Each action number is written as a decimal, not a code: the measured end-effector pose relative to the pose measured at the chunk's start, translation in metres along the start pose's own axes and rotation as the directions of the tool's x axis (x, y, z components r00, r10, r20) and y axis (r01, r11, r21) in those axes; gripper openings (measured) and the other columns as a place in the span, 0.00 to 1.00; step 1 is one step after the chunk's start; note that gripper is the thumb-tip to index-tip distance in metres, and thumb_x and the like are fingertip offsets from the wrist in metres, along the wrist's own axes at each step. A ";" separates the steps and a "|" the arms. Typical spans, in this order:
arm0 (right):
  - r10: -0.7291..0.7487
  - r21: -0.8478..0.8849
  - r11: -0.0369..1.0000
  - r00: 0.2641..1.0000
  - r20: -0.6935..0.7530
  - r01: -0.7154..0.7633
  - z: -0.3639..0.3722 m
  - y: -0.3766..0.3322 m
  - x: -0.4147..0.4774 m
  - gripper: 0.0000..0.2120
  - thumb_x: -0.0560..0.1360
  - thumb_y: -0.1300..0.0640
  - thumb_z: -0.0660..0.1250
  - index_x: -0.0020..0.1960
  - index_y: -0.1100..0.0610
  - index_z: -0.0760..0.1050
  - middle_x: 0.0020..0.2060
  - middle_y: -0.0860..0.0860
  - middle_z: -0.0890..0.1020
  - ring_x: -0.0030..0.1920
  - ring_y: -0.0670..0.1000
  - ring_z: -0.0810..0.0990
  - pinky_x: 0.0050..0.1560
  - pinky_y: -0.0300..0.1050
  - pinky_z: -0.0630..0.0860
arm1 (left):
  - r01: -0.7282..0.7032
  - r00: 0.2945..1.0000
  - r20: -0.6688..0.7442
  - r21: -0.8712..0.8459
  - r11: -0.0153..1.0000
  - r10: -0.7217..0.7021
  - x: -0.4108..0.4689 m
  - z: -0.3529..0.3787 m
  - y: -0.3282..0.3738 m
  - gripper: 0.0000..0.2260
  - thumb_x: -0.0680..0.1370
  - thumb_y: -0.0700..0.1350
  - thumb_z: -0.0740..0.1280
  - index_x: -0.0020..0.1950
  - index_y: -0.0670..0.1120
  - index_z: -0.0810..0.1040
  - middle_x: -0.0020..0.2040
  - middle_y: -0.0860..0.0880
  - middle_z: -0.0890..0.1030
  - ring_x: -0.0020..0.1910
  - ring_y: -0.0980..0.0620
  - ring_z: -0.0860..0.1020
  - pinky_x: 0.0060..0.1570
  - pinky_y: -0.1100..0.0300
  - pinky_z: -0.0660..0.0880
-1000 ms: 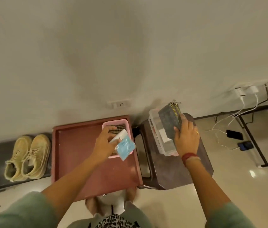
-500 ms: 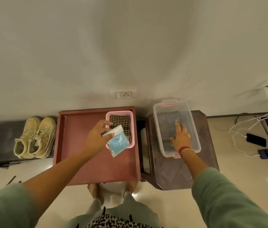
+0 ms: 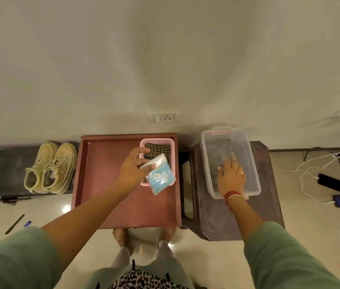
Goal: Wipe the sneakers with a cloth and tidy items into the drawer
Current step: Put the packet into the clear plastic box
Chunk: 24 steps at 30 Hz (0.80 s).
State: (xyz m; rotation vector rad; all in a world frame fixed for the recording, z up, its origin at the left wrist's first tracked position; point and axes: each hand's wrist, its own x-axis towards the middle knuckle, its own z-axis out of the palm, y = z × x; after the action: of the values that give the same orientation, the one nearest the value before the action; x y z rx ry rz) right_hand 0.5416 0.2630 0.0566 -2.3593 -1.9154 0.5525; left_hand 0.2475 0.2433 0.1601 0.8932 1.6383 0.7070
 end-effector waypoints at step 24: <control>0.169 -0.109 0.981 0.982 0.091 -0.159 0.004 0.009 0.042 0.18 0.79 0.55 0.59 0.69 0.52 0.68 0.70 0.60 0.61 0.65 0.64 0.67 0.64 0.58 0.67 | 0.050 0.982 -0.187 0.250 0.967 -0.002 -0.022 -0.001 -0.047 0.09 0.78 0.41 0.67 0.55 0.48 0.71 0.45 0.53 0.75 0.45 0.57 0.75 0.41 0.68 0.70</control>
State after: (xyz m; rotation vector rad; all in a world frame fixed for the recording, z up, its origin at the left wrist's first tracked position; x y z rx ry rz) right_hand 0.5562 0.3000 0.0403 -2.6190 -1.8401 0.6082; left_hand 0.2400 0.1995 0.1334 1.0091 1.9351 0.5835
